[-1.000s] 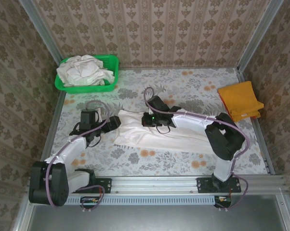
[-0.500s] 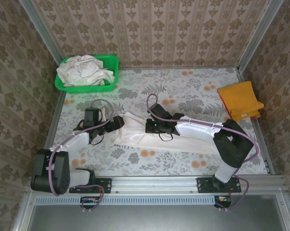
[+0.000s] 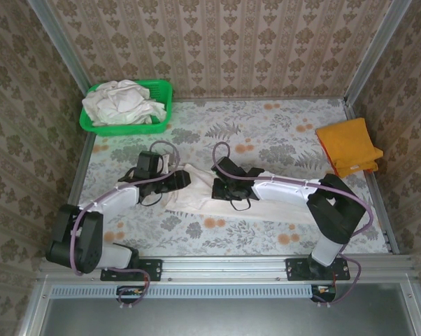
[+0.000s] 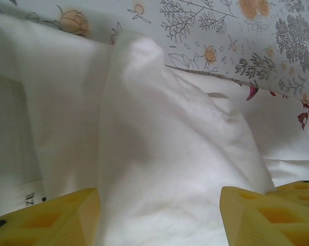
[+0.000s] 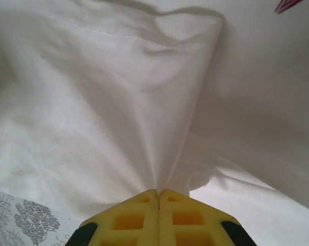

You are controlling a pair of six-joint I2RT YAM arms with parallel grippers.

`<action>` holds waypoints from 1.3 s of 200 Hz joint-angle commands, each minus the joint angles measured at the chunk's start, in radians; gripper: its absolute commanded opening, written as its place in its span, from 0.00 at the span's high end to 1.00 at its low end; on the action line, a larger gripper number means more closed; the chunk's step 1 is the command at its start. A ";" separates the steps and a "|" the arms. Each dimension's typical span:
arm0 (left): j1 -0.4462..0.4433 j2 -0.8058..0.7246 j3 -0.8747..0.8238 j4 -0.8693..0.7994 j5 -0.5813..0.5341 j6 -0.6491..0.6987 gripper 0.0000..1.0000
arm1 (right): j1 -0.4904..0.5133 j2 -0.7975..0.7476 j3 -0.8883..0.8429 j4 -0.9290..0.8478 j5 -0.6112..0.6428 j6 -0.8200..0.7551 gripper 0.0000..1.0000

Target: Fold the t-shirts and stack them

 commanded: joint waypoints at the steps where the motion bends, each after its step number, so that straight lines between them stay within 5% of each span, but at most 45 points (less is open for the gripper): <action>1: -0.016 0.015 0.004 -0.074 -0.008 0.022 0.43 | 0.002 0.016 0.010 -0.030 0.038 0.009 1.00; 16: -0.019 0.004 -0.013 -0.084 -0.017 0.021 0.53 | 0.000 0.019 0.014 -0.032 0.033 0.001 0.98; 33: -0.017 0.000 -0.021 -0.114 -0.042 0.037 0.61 | 0.000 0.002 0.029 -0.051 0.059 -0.025 0.81; 66: -0.015 -0.033 -0.005 -0.171 -0.088 0.060 0.62 | -0.013 -0.064 0.066 -0.072 0.164 -0.106 0.48; 94: -0.029 -0.075 0.030 -0.150 -0.091 0.038 0.58 | -0.071 -0.017 0.105 -0.019 0.107 -0.120 0.49; 145: -0.084 -0.057 -0.002 -0.029 -0.075 -0.095 0.60 | -0.098 0.164 0.226 0.026 -0.022 -0.082 0.74; 195: -0.127 -0.015 -0.098 -0.019 -0.106 -0.098 0.61 | -0.115 0.251 0.156 0.070 -0.091 -0.027 0.85; 238: -0.064 0.046 -0.093 -0.021 -0.114 -0.046 0.61 | -0.136 0.225 0.119 0.090 -0.123 -0.073 0.83; 260: -0.029 0.132 -0.014 -0.030 -0.125 0.012 0.60 | -0.166 0.143 0.103 0.086 -0.085 -0.129 0.65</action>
